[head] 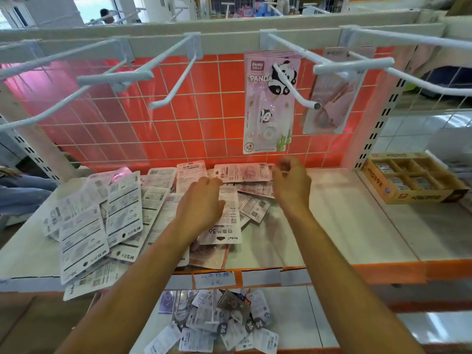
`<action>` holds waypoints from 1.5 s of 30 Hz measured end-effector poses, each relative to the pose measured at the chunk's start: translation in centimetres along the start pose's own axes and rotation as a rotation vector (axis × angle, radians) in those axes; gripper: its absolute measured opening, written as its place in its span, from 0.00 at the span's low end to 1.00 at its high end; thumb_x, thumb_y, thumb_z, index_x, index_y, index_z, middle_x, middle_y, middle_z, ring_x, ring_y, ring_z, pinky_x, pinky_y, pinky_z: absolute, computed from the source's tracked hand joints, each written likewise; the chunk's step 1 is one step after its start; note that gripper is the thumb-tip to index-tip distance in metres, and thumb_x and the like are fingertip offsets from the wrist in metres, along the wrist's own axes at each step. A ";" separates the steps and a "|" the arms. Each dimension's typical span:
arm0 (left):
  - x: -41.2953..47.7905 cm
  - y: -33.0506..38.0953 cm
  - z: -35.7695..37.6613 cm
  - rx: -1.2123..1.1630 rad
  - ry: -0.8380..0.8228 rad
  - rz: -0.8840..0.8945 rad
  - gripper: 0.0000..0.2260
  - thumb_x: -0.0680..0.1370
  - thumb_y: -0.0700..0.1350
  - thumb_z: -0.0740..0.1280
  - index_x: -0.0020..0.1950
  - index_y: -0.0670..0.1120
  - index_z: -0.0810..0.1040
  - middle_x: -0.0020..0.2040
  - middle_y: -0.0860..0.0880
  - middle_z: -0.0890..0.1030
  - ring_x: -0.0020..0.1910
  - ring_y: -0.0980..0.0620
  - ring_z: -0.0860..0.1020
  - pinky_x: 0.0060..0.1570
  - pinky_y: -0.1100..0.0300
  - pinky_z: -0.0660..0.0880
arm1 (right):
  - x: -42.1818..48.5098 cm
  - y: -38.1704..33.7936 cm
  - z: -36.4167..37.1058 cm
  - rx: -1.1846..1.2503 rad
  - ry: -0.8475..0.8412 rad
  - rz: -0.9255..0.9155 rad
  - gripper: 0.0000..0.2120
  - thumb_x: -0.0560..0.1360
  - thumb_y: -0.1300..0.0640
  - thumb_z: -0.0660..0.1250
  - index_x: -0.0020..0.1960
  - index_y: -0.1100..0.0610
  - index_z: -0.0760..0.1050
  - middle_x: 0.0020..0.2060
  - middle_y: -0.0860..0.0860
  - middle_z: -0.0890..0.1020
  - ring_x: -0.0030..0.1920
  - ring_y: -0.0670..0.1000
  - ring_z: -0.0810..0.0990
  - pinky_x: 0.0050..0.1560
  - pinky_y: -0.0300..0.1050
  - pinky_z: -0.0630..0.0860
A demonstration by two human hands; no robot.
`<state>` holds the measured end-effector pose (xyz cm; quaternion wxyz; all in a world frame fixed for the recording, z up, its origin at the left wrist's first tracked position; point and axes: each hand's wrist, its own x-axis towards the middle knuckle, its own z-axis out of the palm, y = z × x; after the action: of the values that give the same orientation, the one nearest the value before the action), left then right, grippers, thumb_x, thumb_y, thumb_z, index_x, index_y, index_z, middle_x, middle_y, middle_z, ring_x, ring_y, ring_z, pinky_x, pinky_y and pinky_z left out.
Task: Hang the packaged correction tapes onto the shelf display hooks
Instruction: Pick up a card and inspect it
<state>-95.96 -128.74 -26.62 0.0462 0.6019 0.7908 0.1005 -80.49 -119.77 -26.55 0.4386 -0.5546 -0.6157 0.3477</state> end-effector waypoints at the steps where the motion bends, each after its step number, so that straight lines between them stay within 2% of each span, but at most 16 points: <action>1: -0.6 -0.5 0.3 0.034 0.000 0.040 0.24 0.77 0.40 0.65 0.73 0.47 0.66 0.69 0.45 0.71 0.65 0.44 0.70 0.60 0.51 0.71 | -0.9 0.6 0.4 -0.044 -0.060 -0.007 0.10 0.77 0.62 0.64 0.56 0.56 0.78 0.51 0.51 0.83 0.50 0.50 0.79 0.53 0.40 0.72; 3: -1.8 -1.4 0.7 0.124 -0.007 0.132 0.28 0.74 0.32 0.62 0.73 0.48 0.65 0.69 0.46 0.71 0.66 0.44 0.68 0.59 0.50 0.72 | -2.8 1.7 0.9 -0.095 -0.235 -0.031 0.13 0.75 0.67 0.63 0.55 0.56 0.80 0.50 0.50 0.83 0.51 0.49 0.80 0.56 0.40 0.74; 6: -2.8 -2.3 0.7 0.237 -0.031 0.175 0.27 0.75 0.33 0.61 0.73 0.48 0.66 0.69 0.47 0.71 0.70 0.44 0.65 0.61 0.49 0.71 | -5.6 3.2 1.6 -0.100 -0.463 -0.049 0.20 0.71 0.73 0.62 0.57 0.57 0.80 0.50 0.49 0.82 0.52 0.47 0.79 0.57 0.41 0.75; 9: -3.2 -2.7 1.0 0.265 -0.039 0.226 0.22 0.75 0.38 0.65 0.69 0.49 0.71 0.64 0.48 0.75 0.68 0.45 0.67 0.60 0.50 0.71 | -7.2 4.5 2.2 -0.129 -0.557 -0.100 0.22 0.71 0.74 0.62 0.61 0.58 0.78 0.58 0.53 0.81 0.58 0.51 0.79 0.61 0.44 0.75; 12: -3.5 -3.2 1.7 0.170 -0.028 0.260 0.18 0.74 0.39 0.67 0.64 0.48 0.75 0.58 0.47 0.78 0.63 0.44 0.72 0.56 0.50 0.72 | -8.1 4.9 2.2 -0.165 -0.576 -0.178 0.19 0.74 0.70 0.66 0.62 0.58 0.78 0.64 0.49 0.75 0.62 0.48 0.76 0.61 0.35 0.71; 17: -3.4 -3.4 1.4 0.029 -0.026 0.230 0.17 0.76 0.41 0.67 0.65 0.45 0.75 0.60 0.45 0.79 0.63 0.43 0.73 0.58 0.48 0.73 | -7.5 4.6 1.2 -0.098 -0.390 -0.212 0.12 0.74 0.66 0.68 0.56 0.57 0.82 0.57 0.50 0.82 0.53 0.43 0.78 0.49 0.21 0.68; 19: -3.2 -3.0 0.9 -0.040 -0.029 0.216 0.17 0.77 0.41 0.65 0.67 0.45 0.75 0.62 0.45 0.78 0.63 0.44 0.73 0.59 0.50 0.72 | -6.9 4.3 0.8 -0.078 -0.286 -0.215 0.13 0.74 0.66 0.67 0.53 0.54 0.83 0.53 0.49 0.84 0.51 0.43 0.81 0.47 0.24 0.70; 21: -2.8 -2.6 0.6 -0.132 -0.008 0.200 0.19 0.76 0.38 0.65 0.67 0.45 0.74 0.61 0.45 0.78 0.61 0.44 0.74 0.55 0.53 0.71 | -6.7 3.7 0.5 0.041 -0.203 -0.188 0.15 0.74 0.66 0.66 0.51 0.48 0.83 0.45 0.46 0.85 0.41 0.39 0.80 0.42 0.33 0.75; 23: -2.4 -2.4 0.6 -0.237 0.042 0.185 0.21 0.75 0.37 0.67 0.68 0.46 0.73 0.62 0.46 0.78 0.61 0.45 0.75 0.53 0.55 0.70 | -6.7 2.7 0.0 0.178 -0.144 -0.175 0.16 0.75 0.65 0.67 0.48 0.43 0.82 0.38 0.39 0.84 0.35 0.38 0.78 0.37 0.36 0.74; 25: -2.2 -2.1 0.5 -0.356 0.099 0.158 0.20 0.76 0.40 0.69 0.67 0.48 0.74 0.62 0.50 0.80 0.60 0.49 0.77 0.50 0.61 0.70 | -6.5 1.3 -0.7 0.288 -0.105 -0.187 0.16 0.75 0.64 0.67 0.45 0.42 0.81 0.37 0.37 0.83 0.40 0.39 0.80 0.43 0.39 0.78; 28: -2.3 -1.2 -0.2 -0.564 0.098 0.118 0.11 0.77 0.42 0.69 0.59 0.48 0.80 0.52 0.54 0.82 0.51 0.54 0.79 0.47 0.68 0.71 | -6.1 -0.6 -1.8 0.366 -0.070 -0.223 0.14 0.76 0.62 0.66 0.44 0.43 0.80 0.40 0.45 0.84 0.42 0.48 0.81 0.48 0.50 0.80; 31: -2.6 -0.5 -1.1 -0.798 -0.103 0.100 0.07 0.75 0.43 0.72 0.52 0.46 0.82 0.48 0.49 0.85 0.49 0.50 0.81 0.52 0.55 0.77 | -5.6 -1.8 -2.9 0.382 -0.013 -0.254 0.09 0.75 0.56 0.66 0.42 0.42 0.78 0.42 0.50 0.82 0.42 0.50 0.80 0.46 0.51 0.79; 34: -3.1 0.1 -1.5 -0.985 -0.234 0.107 0.10 0.74 0.35 0.71 0.50 0.50 0.82 0.48 0.51 0.85 0.51 0.50 0.83 0.54 0.55 0.79 | -5.3 -2.4 -3.6 0.403 0.001 -0.239 0.10 0.77 0.58 0.66 0.43 0.43 0.78 0.43 0.50 0.83 0.43 0.47 0.80 0.44 0.46 0.78; 37: -3.3 0.6 -1.5 -0.981 -0.269 0.129 0.14 0.73 0.31 0.71 0.49 0.50 0.80 0.46 0.52 0.86 0.46 0.54 0.83 0.49 0.59 0.80 | -5.4 -3.0 -3.9 0.436 0.005 -0.221 0.11 0.78 0.60 0.65 0.44 0.45 0.78 0.41 0.45 0.83 0.43 0.45 0.80 0.44 0.44 0.79; 42: -3.3 0.4 -1.4 -0.931 -0.281 0.192 0.12 0.70 0.31 0.72 0.48 0.46 0.80 0.42 0.48 0.85 0.42 0.50 0.82 0.46 0.52 0.80 | -5.3 -3.7 -4.2 0.477 -0.001 -0.204 0.10 0.78 0.60 0.65 0.44 0.46 0.79 0.41 0.44 0.84 0.44 0.46 0.82 0.49 0.50 0.80; 45: -3.5 0.3 -1.6 -0.926 -0.257 0.192 0.13 0.71 0.29 0.70 0.47 0.46 0.80 0.41 0.51 0.85 0.41 0.55 0.83 0.45 0.58 0.80 | -5.5 -4.1 -4.3 0.486 -0.014 -0.220 0.10 0.78 0.60 0.65 0.45 0.46 0.79 0.42 0.46 0.84 0.45 0.48 0.82 0.49 0.52 0.81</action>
<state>-95.06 -132.18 -25.17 0.3967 0.5959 0.5918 0.3705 -78.09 -126.04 -22.01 0.5898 -0.3605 -0.5738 0.4393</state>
